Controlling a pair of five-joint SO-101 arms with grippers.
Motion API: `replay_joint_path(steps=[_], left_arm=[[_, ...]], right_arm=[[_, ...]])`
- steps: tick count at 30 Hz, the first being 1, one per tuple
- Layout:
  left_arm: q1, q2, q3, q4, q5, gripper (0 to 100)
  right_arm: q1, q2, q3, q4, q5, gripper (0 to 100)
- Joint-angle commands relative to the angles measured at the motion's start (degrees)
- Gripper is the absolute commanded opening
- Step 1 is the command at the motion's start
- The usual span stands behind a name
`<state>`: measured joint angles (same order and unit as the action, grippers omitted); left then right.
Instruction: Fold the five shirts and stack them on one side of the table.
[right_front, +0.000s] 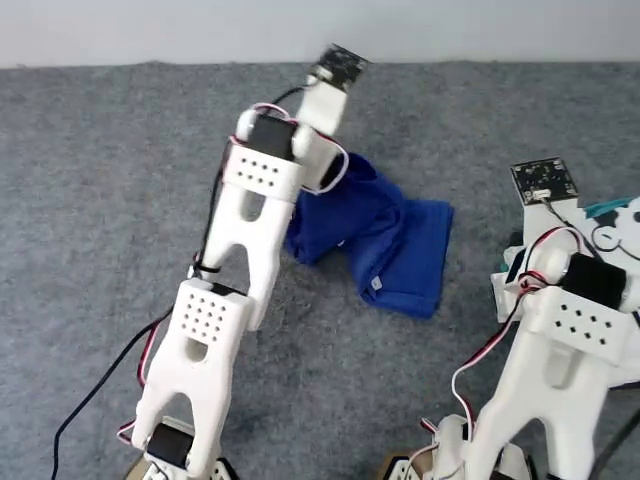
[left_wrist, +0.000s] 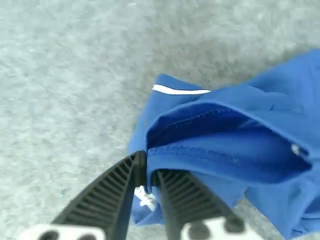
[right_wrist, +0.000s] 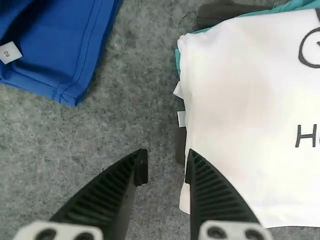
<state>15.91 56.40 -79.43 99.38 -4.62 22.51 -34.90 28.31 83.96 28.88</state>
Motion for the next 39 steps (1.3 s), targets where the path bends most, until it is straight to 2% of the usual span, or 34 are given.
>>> replay_joint_path(steps=[1, 4, 8, 16, 22, 32, 39], left_arm=[[-1.7, -7.6, -2.3, 1.3, -0.4, 1], [-3.5, -11.6, -2.3, 1.3, -0.4, 1], [-7.0, -18.1, -2.3, 1.3, -0.4, 1], [-14.1, -26.5, 1.5, 1.3, -0.4, 1], [-14.7, -29.2, 8.0, 1.3, -0.4, 1], [-14.5, -29.5, 8.9, 1.3, -0.4, 1], [-14.5, -29.5, 8.9, 1.3, -0.4, 1]], right_arm=[[0.3, -1.5, 0.0, -0.8, 0.4, 13.3], [0.2, -1.5, 0.7, -1.3, 0.4, 13.5], [-1.8, -1.5, 7.3, -6.7, 0.4, 13.6], [-19.2, -1.5, 20.8, -17.6, 0.2, 13.3], [-30.1, -1.5, 28.4, -29.3, 0.0, 13.2], [-38.1, -1.5, 39.6, -46.5, -0.2, 13.2], [-39.7, -1.0, 40.6, -56.9, -4.8, 13.2]])
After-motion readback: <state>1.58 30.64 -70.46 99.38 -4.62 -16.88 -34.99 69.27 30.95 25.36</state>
